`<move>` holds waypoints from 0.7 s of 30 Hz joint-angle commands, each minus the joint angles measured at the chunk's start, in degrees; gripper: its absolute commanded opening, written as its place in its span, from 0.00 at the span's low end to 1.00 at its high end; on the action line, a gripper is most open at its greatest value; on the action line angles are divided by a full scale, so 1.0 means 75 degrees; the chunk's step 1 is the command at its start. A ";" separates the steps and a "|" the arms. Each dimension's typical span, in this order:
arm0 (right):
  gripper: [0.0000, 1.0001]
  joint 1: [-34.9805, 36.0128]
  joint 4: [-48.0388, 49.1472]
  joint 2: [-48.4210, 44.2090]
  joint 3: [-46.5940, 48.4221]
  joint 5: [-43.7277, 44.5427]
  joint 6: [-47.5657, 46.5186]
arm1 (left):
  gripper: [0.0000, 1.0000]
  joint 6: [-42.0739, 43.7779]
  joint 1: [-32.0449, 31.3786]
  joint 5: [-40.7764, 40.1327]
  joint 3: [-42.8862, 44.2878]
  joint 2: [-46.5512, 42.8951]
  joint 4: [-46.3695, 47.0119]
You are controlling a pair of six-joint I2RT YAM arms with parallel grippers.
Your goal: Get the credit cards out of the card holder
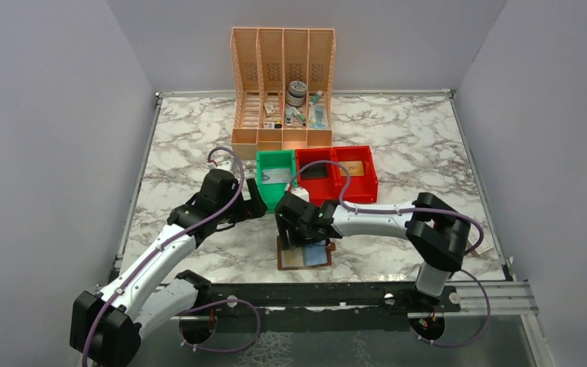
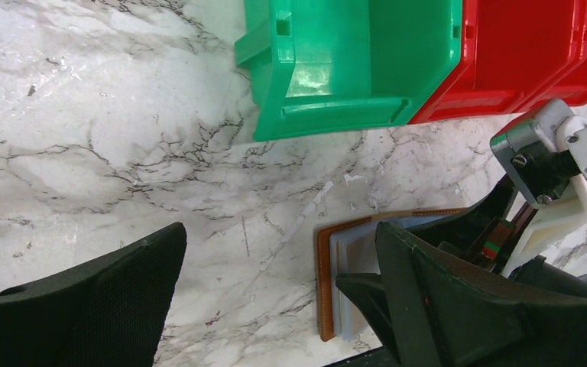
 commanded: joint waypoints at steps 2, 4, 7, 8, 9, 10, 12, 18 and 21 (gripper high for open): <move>0.61 -0.0037 0.0314 0.0285 -0.0661 0.0234 -0.0165 | 0.96 -0.0177 0.0027 -0.0196 -0.0030 -0.0100 0.0114; 0.59 -0.0090 0.0908 0.0121 -0.0904 -0.0225 -0.0197 | 0.96 -0.0178 0.0026 -0.0146 -0.0035 -0.0097 0.0122; 0.56 -0.0243 0.1410 0.0029 -0.1184 -0.0765 -0.0117 | 0.96 -0.0119 0.0027 -0.0063 -0.0023 -0.0099 0.0125; 0.55 -0.0317 0.1566 -0.0007 -0.1300 -0.0901 -0.0082 | 0.96 -0.0095 0.0027 -0.0013 -0.0033 -0.0105 0.0129; 0.55 -0.0407 0.1726 -0.0055 -0.1420 -0.1068 -0.0052 | 0.96 -0.0088 0.0024 0.0040 -0.0053 -0.0108 0.0129; 0.54 -0.0486 0.1901 -0.0118 -0.1574 -0.1234 -0.0024 | 0.96 -0.0077 0.0023 0.0117 -0.0082 -0.0126 0.0150; 0.55 -0.0613 0.2188 -0.0275 -0.1819 -0.1453 0.0033 | 0.95 -0.0065 0.0026 0.0361 -0.0162 -0.0154 0.0239; 0.56 -0.0675 0.2218 -0.0288 -0.1919 -0.1564 0.0040 | 0.91 -0.0177 0.0027 0.1321 -0.0512 -0.0209 0.0672; 0.57 -0.0688 0.2233 -0.0294 -0.1989 -0.1565 0.0092 | 0.85 -0.0340 0.0025 0.1827 -0.0713 -0.0283 0.0825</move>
